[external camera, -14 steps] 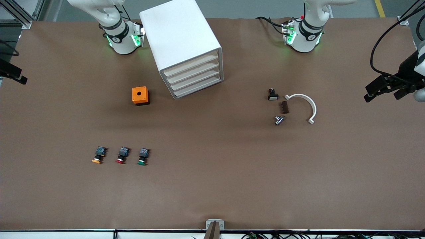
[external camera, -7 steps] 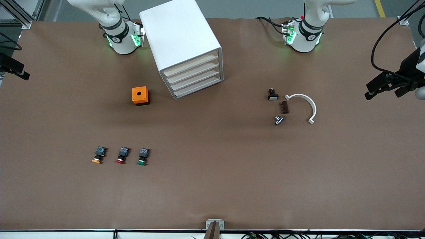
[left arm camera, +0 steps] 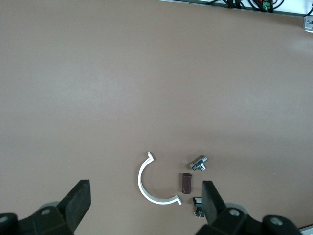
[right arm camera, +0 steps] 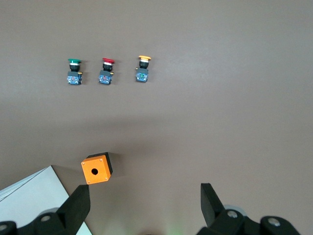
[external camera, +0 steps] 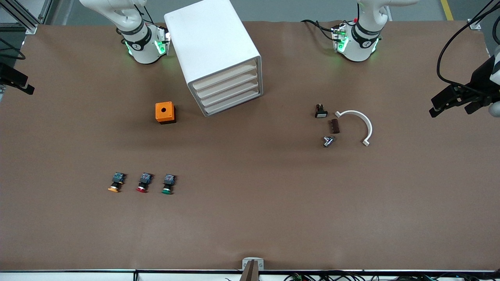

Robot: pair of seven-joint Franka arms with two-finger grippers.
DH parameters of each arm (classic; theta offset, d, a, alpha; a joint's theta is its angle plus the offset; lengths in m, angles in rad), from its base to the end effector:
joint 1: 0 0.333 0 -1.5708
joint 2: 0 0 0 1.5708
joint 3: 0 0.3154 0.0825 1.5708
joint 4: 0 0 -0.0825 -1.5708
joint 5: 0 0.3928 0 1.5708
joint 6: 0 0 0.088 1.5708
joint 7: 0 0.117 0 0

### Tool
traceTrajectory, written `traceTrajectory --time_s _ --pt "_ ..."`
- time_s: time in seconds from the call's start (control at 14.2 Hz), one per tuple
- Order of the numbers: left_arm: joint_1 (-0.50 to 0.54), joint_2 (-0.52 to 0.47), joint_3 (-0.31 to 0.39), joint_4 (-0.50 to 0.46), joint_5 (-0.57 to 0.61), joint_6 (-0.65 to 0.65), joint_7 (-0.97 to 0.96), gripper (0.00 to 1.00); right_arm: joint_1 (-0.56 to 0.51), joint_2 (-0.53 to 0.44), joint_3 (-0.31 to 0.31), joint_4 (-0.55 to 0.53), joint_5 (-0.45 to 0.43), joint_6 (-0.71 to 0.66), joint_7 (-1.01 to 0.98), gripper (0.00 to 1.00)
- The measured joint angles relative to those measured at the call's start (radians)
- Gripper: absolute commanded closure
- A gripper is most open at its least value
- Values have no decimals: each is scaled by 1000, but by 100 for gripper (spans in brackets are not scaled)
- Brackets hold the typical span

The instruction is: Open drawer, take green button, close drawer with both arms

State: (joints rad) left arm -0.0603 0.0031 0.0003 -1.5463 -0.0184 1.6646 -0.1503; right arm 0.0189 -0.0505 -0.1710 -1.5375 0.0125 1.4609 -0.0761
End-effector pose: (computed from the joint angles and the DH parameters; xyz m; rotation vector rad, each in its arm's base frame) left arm 0.5741 -0.0365 0.6329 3.1031 0.1412 0.1751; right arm 0.5298 -0.0822 0.6476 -3.1152 0.1160 0.0378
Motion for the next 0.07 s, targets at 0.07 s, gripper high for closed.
traceTrajectory --time_s 0.07 --pt "0 0 0 0 0 0 0 0 -5 0 -1 0 0 0 0 0"
